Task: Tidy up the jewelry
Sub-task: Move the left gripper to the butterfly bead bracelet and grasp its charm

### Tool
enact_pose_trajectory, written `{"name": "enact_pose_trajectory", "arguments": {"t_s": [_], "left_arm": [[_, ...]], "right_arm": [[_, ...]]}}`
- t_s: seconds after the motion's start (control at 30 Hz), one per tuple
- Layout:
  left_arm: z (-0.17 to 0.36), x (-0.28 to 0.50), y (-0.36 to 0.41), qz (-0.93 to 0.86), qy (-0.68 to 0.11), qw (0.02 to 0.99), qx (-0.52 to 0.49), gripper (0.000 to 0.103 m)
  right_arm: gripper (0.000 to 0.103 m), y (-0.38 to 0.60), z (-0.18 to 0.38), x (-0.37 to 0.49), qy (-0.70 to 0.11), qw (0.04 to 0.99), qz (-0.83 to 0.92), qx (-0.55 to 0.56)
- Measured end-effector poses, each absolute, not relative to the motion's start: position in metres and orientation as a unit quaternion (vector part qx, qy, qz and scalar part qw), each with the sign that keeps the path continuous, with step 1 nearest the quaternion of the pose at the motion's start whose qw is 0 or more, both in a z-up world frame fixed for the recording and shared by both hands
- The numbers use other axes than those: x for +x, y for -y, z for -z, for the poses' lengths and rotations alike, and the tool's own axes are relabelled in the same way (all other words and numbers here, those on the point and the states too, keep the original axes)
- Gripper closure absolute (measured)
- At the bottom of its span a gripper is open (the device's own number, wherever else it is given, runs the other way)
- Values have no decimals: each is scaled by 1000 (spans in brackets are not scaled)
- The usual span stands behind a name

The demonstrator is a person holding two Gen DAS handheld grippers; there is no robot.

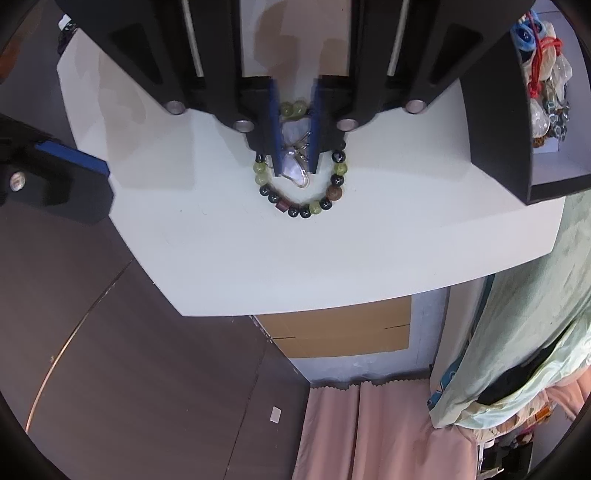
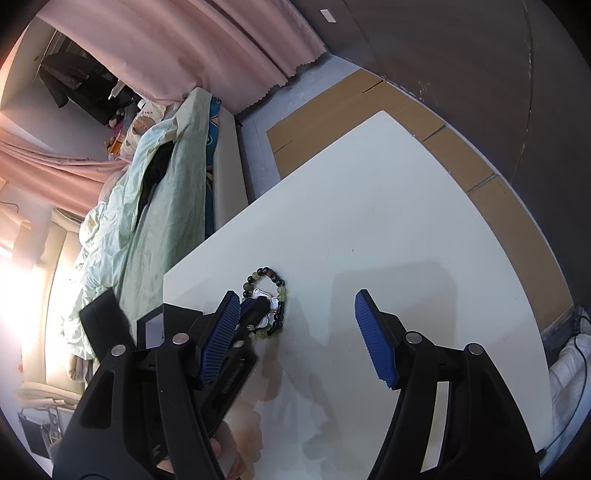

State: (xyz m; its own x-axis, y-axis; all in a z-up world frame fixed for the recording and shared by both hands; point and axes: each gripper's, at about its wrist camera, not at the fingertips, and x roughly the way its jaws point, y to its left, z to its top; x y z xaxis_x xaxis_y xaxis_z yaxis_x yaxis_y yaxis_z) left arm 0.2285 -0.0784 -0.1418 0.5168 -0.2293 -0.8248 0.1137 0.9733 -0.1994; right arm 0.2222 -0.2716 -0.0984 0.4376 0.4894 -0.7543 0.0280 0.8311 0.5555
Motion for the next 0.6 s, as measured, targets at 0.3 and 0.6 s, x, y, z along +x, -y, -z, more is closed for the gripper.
{"name": "enact_pose_trajectory", "arguments": {"t_s": [0.3,0.6], "left_arm": [[117,215,56,111,-466,872,-101,94],[85,199,19,94,-438,883,-138,94]], "right_arm": [[37,256,105,222,-520,812,-140,225],[37,227,115,223,-531,814,-143,184]]}}
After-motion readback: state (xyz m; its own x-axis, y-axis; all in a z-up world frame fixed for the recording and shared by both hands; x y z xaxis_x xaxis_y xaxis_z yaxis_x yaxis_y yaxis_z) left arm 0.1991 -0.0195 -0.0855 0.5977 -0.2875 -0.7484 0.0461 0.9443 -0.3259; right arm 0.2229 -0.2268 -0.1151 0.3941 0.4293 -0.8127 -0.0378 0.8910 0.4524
